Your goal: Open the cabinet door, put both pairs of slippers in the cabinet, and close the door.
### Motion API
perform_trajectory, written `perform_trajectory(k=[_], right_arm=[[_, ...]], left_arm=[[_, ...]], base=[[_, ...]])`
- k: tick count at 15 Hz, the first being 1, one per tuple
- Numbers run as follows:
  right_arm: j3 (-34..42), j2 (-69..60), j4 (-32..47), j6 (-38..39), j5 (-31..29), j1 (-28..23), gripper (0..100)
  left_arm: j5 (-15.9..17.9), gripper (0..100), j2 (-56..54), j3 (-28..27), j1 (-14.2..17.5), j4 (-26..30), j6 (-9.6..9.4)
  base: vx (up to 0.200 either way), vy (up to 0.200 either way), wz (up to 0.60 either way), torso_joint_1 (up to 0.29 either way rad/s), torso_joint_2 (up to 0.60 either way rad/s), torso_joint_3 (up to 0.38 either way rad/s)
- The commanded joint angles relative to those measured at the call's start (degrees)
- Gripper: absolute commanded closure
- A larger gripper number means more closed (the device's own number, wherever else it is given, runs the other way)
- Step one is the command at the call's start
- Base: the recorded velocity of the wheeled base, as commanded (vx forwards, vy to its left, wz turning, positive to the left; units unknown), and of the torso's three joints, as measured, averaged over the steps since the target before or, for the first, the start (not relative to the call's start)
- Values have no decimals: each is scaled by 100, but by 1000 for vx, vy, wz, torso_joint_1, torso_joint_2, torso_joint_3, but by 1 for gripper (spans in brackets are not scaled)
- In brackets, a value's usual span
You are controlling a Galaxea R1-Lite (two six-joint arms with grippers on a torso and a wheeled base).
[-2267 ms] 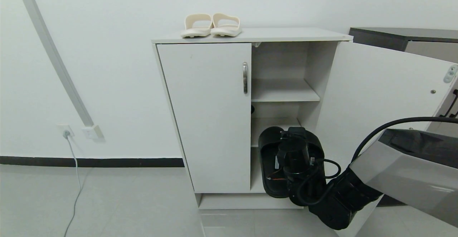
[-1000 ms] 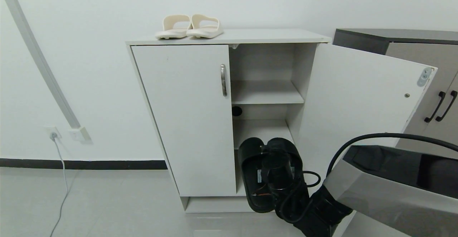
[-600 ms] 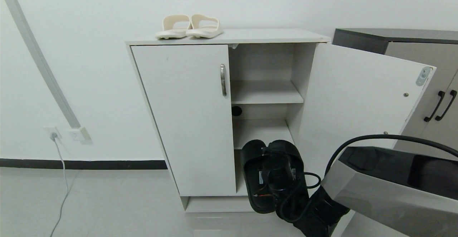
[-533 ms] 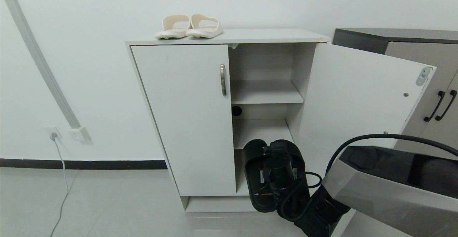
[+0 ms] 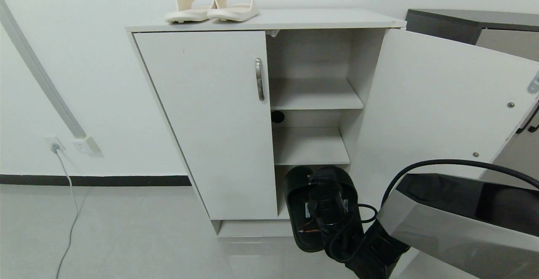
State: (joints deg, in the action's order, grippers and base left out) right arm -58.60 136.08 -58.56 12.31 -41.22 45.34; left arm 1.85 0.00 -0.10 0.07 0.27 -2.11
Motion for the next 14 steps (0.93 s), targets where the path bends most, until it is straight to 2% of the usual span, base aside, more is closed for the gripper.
perform_trajectory(k=[1, 5, 10, 14], right_arm=[[-2, 15, -6, -1, 0, 1, 100], [-11, 32, -59, -1, 0, -7, 100], [-11, 314, -1359, -554, -141, -34, 100], [-11, 357, -1351, -563, -141, -51, 100]], left_arm=[[-1, 100, 9, 1, 1, 0, 0], [-1, 100, 9, 1, 1, 0, 9], [-1, 100, 0, 1, 1, 0, 9], [-1, 100, 0, 1, 1, 0, 9]], base=[[0, 0, 0, 7, 7, -193], [0, 0, 0, 4, 4, -177], [0, 0, 0, 1, 0, -12], [0, 0, 0, 0, 0, 0]])
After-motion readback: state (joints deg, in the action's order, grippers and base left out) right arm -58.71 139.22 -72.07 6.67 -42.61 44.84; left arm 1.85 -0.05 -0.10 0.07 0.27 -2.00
